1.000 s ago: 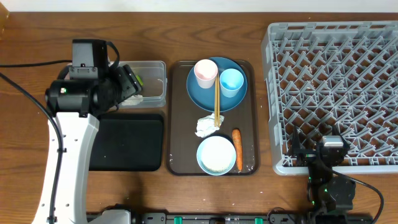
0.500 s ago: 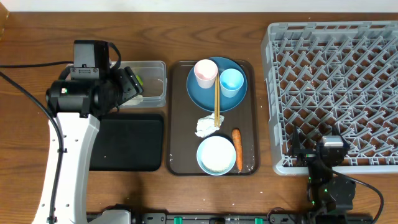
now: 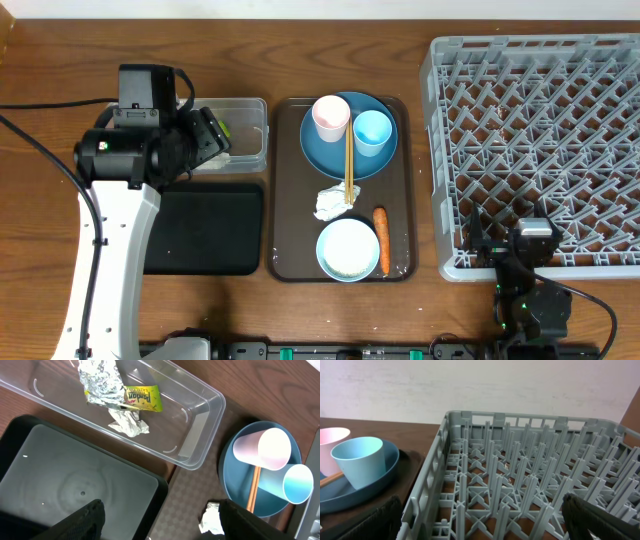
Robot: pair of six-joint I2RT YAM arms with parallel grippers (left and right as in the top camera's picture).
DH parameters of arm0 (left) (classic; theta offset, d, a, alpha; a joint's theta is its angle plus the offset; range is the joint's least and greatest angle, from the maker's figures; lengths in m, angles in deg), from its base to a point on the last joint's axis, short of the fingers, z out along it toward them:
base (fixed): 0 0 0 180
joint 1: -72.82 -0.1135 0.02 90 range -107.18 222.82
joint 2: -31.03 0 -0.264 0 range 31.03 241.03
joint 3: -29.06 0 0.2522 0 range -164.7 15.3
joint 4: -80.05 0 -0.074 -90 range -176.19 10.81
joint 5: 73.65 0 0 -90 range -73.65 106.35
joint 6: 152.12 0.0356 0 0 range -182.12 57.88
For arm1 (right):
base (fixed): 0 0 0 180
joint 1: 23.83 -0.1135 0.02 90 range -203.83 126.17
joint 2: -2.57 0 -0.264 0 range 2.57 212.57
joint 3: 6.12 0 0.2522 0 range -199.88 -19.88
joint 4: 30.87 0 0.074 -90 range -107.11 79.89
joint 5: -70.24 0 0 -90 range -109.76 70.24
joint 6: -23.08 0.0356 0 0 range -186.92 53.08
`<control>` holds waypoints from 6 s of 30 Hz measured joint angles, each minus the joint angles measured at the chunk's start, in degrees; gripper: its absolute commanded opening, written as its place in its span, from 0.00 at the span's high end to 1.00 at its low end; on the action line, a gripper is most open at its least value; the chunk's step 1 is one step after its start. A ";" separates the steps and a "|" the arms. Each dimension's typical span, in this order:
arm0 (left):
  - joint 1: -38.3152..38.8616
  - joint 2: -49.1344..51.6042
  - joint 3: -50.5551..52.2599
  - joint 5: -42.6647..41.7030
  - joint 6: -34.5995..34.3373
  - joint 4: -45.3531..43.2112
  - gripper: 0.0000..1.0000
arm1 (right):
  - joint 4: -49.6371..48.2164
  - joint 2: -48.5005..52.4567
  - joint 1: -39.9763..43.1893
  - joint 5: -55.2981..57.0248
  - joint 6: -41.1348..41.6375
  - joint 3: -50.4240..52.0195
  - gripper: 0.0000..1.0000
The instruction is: Sort waste into correct bins and load items into the dishwasher rack
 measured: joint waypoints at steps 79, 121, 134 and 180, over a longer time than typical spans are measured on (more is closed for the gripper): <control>1.40 1.05 0.00 0.07 0.28 -0.76 0.24 | 0.00 0.00 0.00 0.00 0.00 0.00 0.01; 28.33 8.46 10.12 -5.90 1.16 3.91 0.39 | 0.00 0.00 0.00 0.00 0.00 0.00 0.01; 34.32 8.46 20.41 -0.59 1.55 -17.57 0.38 | 0.00 0.00 0.00 0.00 0.00 0.00 0.01; 32.09 21.86 21.94 0.70 1.07 -27.76 0.90 | 0.02 0.00 0.00 0.00 0.00 0.00 0.01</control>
